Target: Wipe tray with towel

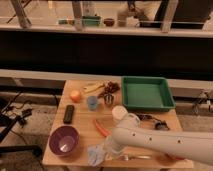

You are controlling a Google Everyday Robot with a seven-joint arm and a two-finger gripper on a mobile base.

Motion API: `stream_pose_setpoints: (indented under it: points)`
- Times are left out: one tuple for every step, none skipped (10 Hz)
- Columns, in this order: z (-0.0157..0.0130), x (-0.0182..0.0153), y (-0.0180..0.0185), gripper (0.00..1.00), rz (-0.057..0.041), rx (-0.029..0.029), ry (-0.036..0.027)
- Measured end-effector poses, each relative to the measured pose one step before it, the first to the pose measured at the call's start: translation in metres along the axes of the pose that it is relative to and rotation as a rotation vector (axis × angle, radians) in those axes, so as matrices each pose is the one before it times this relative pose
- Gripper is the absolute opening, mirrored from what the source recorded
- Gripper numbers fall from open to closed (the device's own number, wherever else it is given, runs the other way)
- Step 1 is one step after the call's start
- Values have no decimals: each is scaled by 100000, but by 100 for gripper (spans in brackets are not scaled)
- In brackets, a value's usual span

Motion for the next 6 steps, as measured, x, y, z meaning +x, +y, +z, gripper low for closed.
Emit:
stream_pose_setpoints:
  points:
    - [-1453,322,-64,3,238,2752,1884]
    - [-1238,725,18,3,767,2485,1767]
    - [-749,649,2,3,822,1613,1190]
    - [-550,383,-198,3,349,1299,657]
    - [-611,474,-383,3,77,1386,757]
    - [-395,311,-342,3,24,957,477]
